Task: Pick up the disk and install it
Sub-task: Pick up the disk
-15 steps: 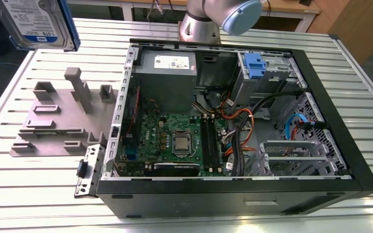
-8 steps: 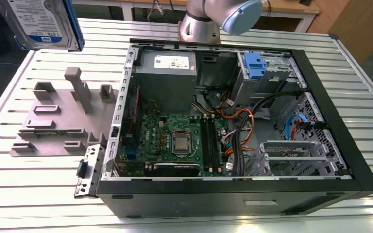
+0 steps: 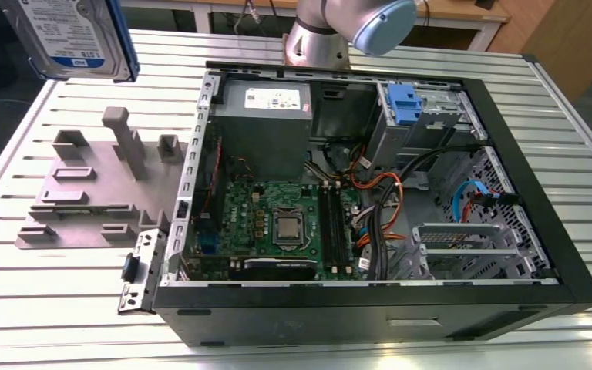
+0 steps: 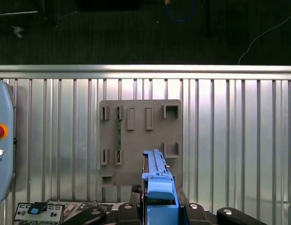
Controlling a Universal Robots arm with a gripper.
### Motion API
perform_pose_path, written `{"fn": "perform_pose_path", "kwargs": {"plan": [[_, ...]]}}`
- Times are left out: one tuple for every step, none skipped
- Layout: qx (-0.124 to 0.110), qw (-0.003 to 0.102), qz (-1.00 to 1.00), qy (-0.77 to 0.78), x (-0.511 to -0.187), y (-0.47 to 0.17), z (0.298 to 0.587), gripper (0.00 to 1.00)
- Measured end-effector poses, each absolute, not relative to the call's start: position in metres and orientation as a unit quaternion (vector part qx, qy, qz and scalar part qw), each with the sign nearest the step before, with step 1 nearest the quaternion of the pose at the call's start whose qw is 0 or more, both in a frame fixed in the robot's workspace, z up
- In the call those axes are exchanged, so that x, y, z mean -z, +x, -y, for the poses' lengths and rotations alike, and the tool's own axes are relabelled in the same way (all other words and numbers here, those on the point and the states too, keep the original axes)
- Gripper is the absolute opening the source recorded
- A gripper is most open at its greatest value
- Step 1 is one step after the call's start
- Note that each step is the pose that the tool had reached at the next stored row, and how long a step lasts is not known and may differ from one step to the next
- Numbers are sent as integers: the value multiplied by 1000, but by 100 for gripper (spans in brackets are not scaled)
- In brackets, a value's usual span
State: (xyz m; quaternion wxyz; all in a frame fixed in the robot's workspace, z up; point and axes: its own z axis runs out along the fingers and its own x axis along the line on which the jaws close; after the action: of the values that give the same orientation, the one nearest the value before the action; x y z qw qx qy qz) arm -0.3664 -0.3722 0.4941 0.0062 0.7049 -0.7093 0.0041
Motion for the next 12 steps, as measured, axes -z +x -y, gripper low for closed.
{"fn": "perform_pose_path", "kwargs": {"plan": [[-4, 6, 709, 705, -494, -365, 372, 36], [-4, 6, 709, 705, -494, -365, 372, 36], [-4, 6, 709, 705, -494, -364, 372, 36], [-4, 6, 709, 705, -494, -364, 372, 36], [-4, 6, 709, 705, -494, -364, 372, 36], [-4, 6, 709, 705, -494, -364, 372, 36], [-4, 6, 709, 705, -494, -364, 372, 36], [-4, 6, 709, 705, -494, -364, 372, 36], [-4, 6, 709, 705, -494, -363, 372, 36], [-4, 6, 709, 705, -494, -363, 372, 36], [-4, 6, 709, 705, -494, -363, 372, 36], [-4, 6, 709, 705, -494, -363, 372, 36]]}}
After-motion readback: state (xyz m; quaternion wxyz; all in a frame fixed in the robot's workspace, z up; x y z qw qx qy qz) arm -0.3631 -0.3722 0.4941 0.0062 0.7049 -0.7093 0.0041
